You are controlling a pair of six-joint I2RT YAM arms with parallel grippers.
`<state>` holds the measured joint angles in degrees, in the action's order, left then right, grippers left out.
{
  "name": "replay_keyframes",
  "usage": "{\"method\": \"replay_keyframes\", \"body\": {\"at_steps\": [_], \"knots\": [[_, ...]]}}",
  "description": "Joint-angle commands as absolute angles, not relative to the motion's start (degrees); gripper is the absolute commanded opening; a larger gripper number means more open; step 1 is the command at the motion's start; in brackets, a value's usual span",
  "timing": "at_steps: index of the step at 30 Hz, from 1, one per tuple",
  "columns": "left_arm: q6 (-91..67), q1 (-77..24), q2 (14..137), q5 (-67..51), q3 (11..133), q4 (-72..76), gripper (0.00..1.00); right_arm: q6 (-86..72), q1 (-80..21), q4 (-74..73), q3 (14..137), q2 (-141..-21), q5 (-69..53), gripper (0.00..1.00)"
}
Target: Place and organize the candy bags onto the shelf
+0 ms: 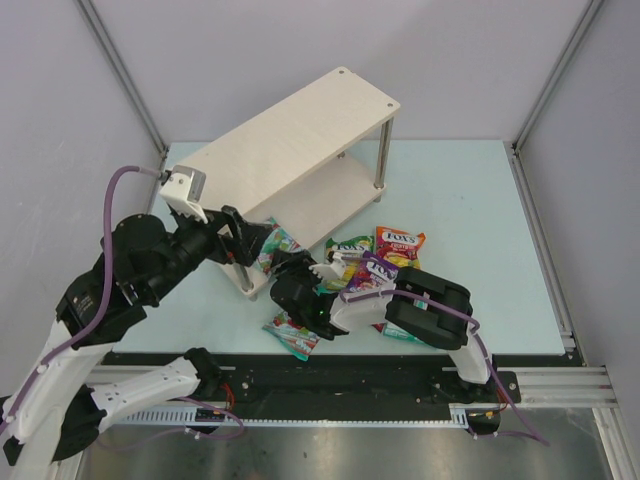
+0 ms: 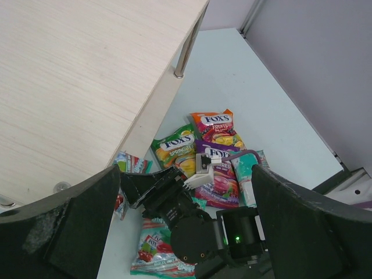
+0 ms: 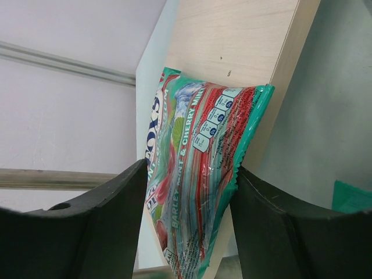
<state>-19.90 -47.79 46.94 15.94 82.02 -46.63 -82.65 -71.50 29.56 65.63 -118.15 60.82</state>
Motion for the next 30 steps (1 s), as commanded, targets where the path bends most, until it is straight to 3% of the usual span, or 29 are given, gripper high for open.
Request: {"method": "replay_keyframes", "body": {"at_steps": [1,30], "knots": [[-20.9,-47.9,46.1,15.1,81.5,-44.7,0.98,-83.8,-71.4,23.1,63.4,-116.8,61.5,0.61],[-22.2,-47.9,44.3,16.2,79.5,-44.2,0.99,-87.7,-71.8,19.6,58.8,-116.0,57.0,0.61]]}}
